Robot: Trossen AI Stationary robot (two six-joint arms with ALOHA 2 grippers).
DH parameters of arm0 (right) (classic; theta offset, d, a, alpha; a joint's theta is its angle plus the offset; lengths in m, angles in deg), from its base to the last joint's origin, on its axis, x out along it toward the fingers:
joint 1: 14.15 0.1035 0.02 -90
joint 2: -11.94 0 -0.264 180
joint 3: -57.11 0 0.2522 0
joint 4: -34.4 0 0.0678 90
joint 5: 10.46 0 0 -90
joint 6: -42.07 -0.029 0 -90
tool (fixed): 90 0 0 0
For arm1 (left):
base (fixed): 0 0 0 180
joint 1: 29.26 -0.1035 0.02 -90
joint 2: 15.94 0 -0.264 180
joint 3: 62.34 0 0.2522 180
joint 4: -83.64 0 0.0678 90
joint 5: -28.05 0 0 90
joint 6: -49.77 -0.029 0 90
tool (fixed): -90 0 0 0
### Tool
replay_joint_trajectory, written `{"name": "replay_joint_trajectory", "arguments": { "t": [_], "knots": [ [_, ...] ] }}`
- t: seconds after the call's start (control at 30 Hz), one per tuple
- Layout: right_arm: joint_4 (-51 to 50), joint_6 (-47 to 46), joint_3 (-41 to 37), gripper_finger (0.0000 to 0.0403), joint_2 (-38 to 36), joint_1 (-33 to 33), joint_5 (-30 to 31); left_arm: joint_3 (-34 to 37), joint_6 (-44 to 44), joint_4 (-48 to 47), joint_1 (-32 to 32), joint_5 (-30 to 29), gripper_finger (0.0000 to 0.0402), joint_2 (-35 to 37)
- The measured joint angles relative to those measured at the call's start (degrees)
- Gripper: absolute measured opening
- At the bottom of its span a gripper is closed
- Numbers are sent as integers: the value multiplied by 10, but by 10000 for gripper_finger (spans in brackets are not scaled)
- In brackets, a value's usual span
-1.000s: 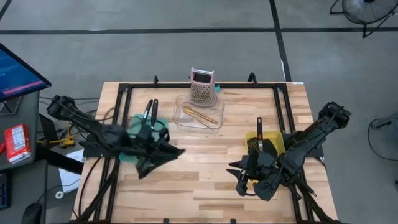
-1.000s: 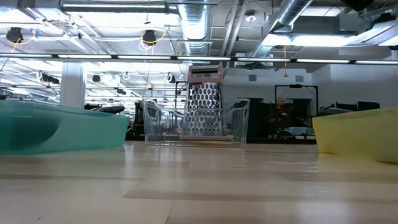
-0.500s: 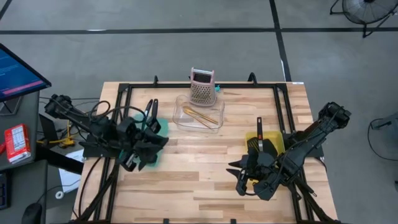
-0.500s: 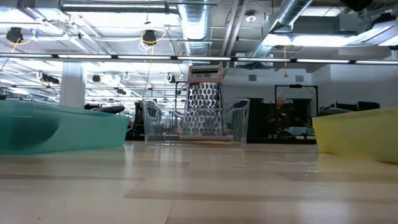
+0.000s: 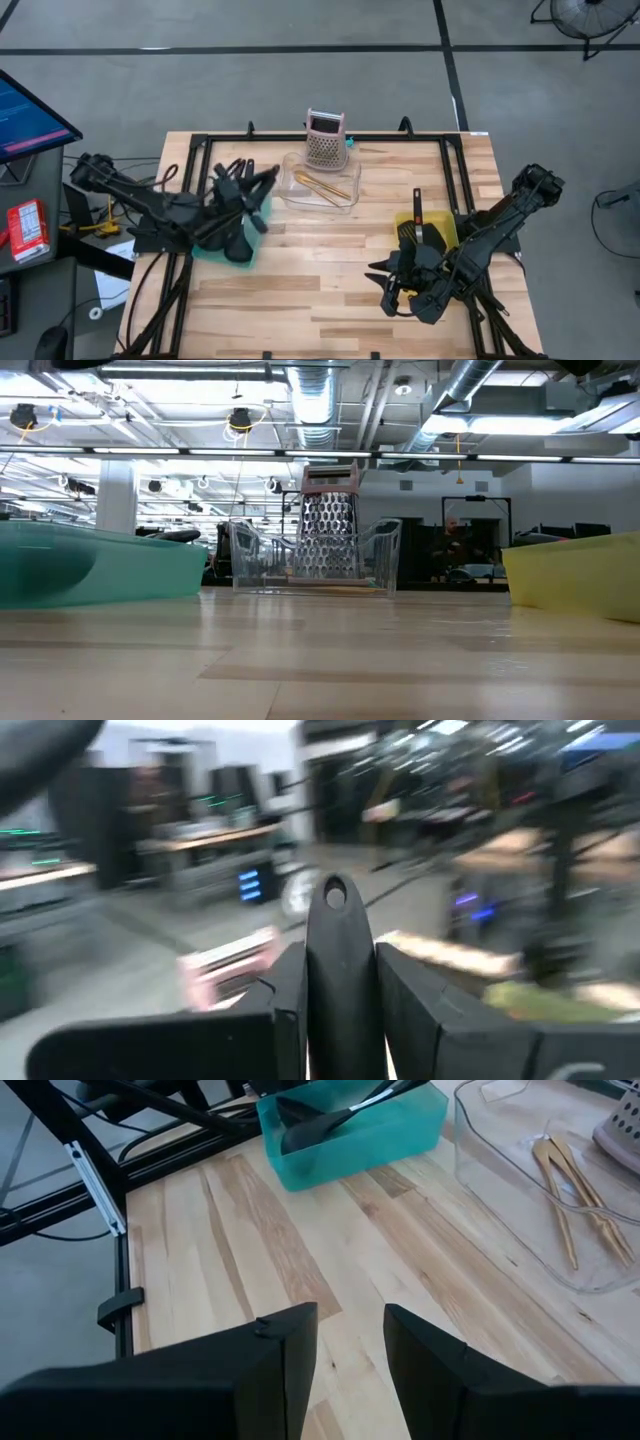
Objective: Pick & Place Kitchen Items
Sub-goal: Put the black spoon into the green bin
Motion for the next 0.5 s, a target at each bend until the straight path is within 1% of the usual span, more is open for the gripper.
{"name": "replay_joint_trajectory", "arguments": {
  "t": [0.1,0.17,0.3,0.5],
  "knots": [
    [0,0,0,118,0,-1,0,0,7,-33,-19,-55,67,0],
    [0,0,0,118,0,-1,0,0,22,-54,-33,-70,67,0],
    [0,0,0,118,0,-1,0,6,77,-91,-64,-71,67,-5],
    [1,-2,0,118,0,0,0,81,190,-92,-102,-73,67,-5]
  ]
}}
